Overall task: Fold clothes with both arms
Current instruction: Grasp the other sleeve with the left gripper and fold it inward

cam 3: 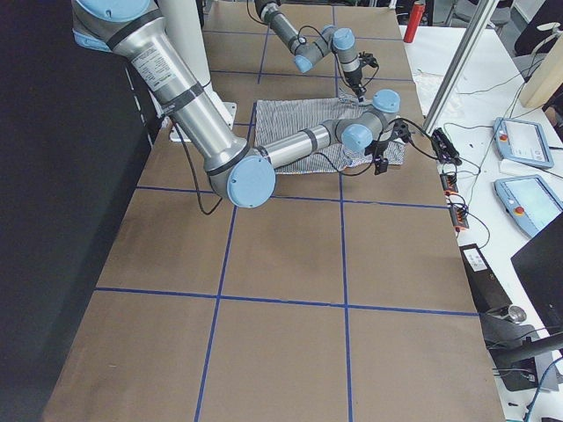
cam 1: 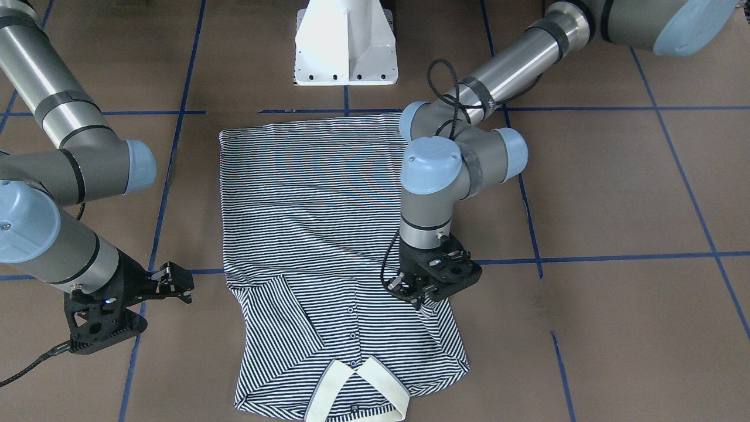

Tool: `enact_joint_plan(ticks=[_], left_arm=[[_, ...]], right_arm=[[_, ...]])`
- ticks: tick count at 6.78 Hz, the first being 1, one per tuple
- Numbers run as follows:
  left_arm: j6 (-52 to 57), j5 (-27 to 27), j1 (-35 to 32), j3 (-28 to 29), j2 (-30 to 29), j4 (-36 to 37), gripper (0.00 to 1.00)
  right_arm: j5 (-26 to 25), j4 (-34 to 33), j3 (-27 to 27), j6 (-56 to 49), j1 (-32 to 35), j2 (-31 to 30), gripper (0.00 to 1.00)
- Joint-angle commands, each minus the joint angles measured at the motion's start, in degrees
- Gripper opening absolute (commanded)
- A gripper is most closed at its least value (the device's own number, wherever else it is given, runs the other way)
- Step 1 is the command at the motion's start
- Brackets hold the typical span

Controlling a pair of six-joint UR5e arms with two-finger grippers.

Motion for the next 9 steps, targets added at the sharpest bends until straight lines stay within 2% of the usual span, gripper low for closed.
enact_joint_plan(ticks=[1, 3, 4, 5, 6, 7, 8, 9], left_arm=[[0.3, 3.2, 1.0, 6.1, -1.8, -7.7, 1.00], [4.2, 2.7, 0.8, 4.4, -1.8, -10.7, 1.00], [5.3, -0.2, 0.8, 1.5, -0.9, -9.7, 1.00], [9.0, -5.2, 0.8, -6.5, 3.3, -4.8, 1.00], [11.8, -5.6, 0.8, -18.6, 9.1, 2.0, 1.00], [14.9, -7.2, 1.2, -31.1, 16.1, 8.5, 1.00], [15.7, -10.8, 1.2, -39.8, 21.9, 9.5, 1.00], [15.7, -11.0, 1.2, -45.5, 26.2, 9.5, 1.00]], right_arm=[[0.1, 0.1, 0.1, 0.8, 0.0, 0.1, 1.00], [0.2, -0.1, 0.0, 1.6, 0.1, 0.3, 1.00], [0.8, -0.2, 0.6, 5.2, 0.0, 0.6, 1.00], [0.5, -0.1, 2.7, 8.4, -0.3, -0.4, 1.00], [0.7, -0.5, 5.0, 8.7, -0.2, -1.4, 1.00], [-2.0, -0.4, 10.3, 9.2, -1.4, -6.6, 1.00], [-9.4, -0.3, 20.7, 14.4, -7.0, -15.6, 1.00], [-11.8, 0.0, 27.6, 18.0, -11.6, -22.3, 1.00]])
